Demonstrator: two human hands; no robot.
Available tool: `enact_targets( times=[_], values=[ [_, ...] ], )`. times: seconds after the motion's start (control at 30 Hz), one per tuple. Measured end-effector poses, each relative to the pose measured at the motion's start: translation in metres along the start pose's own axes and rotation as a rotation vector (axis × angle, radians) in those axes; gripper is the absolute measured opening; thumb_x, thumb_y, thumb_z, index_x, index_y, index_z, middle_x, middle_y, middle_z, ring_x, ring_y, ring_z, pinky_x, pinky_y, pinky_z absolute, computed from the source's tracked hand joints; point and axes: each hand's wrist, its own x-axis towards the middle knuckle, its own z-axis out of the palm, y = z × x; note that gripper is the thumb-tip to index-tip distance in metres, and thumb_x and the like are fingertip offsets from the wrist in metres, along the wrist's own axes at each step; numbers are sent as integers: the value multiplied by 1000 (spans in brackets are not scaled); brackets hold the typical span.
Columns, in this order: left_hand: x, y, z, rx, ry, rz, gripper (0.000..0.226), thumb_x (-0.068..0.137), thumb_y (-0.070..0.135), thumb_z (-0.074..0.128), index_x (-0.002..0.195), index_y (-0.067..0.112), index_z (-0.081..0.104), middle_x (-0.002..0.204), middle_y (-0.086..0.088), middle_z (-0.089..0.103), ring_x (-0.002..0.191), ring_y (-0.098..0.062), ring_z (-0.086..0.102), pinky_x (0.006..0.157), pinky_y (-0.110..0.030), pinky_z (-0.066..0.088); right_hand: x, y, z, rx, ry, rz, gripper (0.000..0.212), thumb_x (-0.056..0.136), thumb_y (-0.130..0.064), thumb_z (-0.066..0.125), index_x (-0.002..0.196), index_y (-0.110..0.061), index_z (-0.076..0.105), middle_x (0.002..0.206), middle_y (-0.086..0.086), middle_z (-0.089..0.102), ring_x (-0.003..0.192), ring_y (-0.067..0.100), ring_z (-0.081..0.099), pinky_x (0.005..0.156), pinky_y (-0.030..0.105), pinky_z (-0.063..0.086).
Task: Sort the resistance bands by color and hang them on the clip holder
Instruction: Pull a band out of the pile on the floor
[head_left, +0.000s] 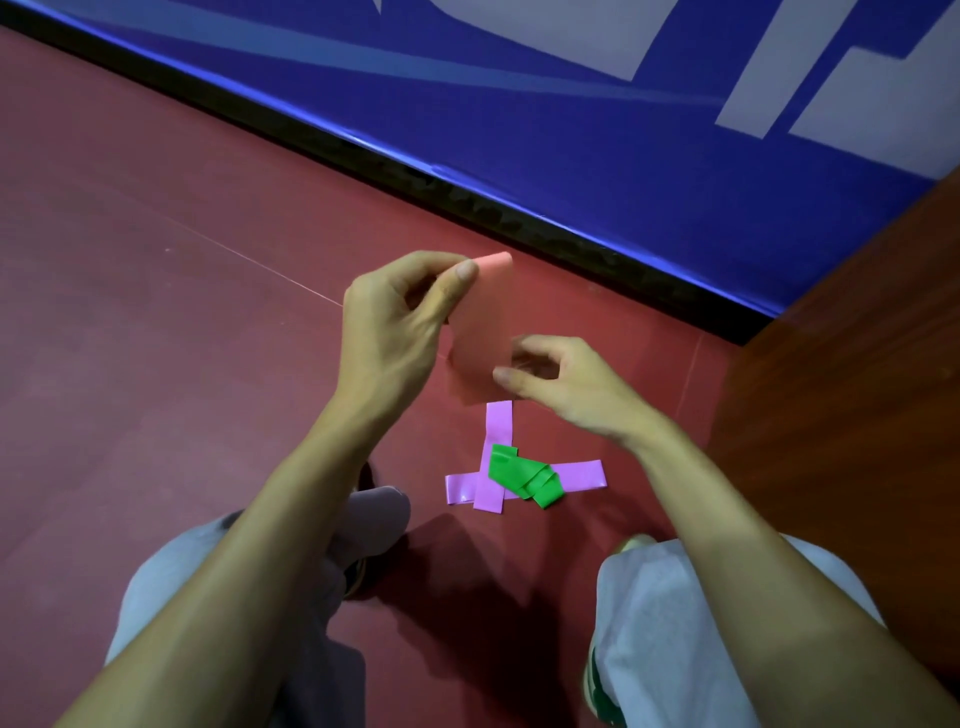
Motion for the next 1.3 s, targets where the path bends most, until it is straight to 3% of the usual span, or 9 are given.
enact_targets(
  times=[0.2, 0.5, 0.57, 0.7, 0.8, 0.97, 1.1, 1.23, 1.3],
  values=[
    [-2, 2, -3, 21, -34, 38, 10, 92, 21, 61, 96, 22, 69, 80, 19, 65, 71, 2, 61, 68, -27, 53, 4, -2, 6, -40, -8, -21, 19, 77, -13, 63, 94, -17, 69, 85, -2, 70, 75, 12, 55, 74, 25, 47],
    [-4, 5, -1, -9, -38, 37, 8, 93, 19, 60, 89, 21, 66, 74, 13, 63, 66, -2, 58, 59, -17, 48, 11, 13, 9, -155, 62, 6, 16, 76, -24, 68, 90, -18, 72, 80, 10, 69, 69, 15, 53, 76, 44, 51],
    [-3, 4, 0, -19, -9, 15, 8, 93, 20, 60, 87, 19, 67, 72, 11, 63, 64, -2, 58, 58, -15, 47, 9, 12, 6, -146, 82, 13, 8, 78, -16, 69, 80, -23, 71, 76, 5, 70, 68, 16, 56, 75, 40, 51],
    [-1, 1, 2, -75, 98, -48, 12, 93, 20, 61, 84, 15, 67, 67, 7, 62, 61, -6, 56, 57, -20, 49, 7, 12, 1, -117, 124, 24, 29, 80, -10, 74, 58, -21, 58, 52, -11, 51, 52, -1, 43, 55, 17, 36],
    [1, 0, 4, -113, 180, -96, 13, 93, 20, 60, 83, 16, 67, 65, 6, 60, 58, -5, 53, 55, -25, 48, 6, 9, 0, -43, 150, 47, 30, 77, -11, 78, 63, 0, 54, 51, 2, 52, 43, 3, 48, 46, 14, 35],
    [1, 2, 9, -146, 179, -124, 13, 94, 20, 60, 83, 15, 66, 65, 7, 60, 57, 0, 51, 54, -19, 46, 1, 8, -4, -178, 217, -5, 27, 74, -19, 81, 58, -17, 59, 49, -9, 48, 49, 3, 36, 49, 17, 29],
    [-10, 4, 16, -74, 72, -76, 9, 91, 22, 64, 83, 19, 68, 66, 14, 62, 58, 4, 53, 57, -16, 45, -18, 1, -9, -102, 226, -45, 30, 76, -20, 80, 88, -41, 63, 78, -18, 67, 56, 5, 38, 58, 17, 37],
    [-21, 22, 18, -50, -80, -50, 7, 89, 23, 66, 84, 24, 70, 69, 16, 66, 62, 5, 57, 61, -20, 46, -45, -32, -27, 0, 330, -173, 31, 82, -18, 73, 108, -32, 62, 96, -10, 69, 62, 33, 46, 64, 31, 42],
    [-22, 42, 16, -49, -161, -11, 12, 89, 23, 66, 79, 28, 69, 64, 18, 65, 61, 6, 56, 61, -19, 45, -61, -57, -41, -27, 376, -222, 24, 84, -24, 68, 108, -29, 64, 96, -12, 69, 82, 40, 59, 71, 39, 47]
  ],
)
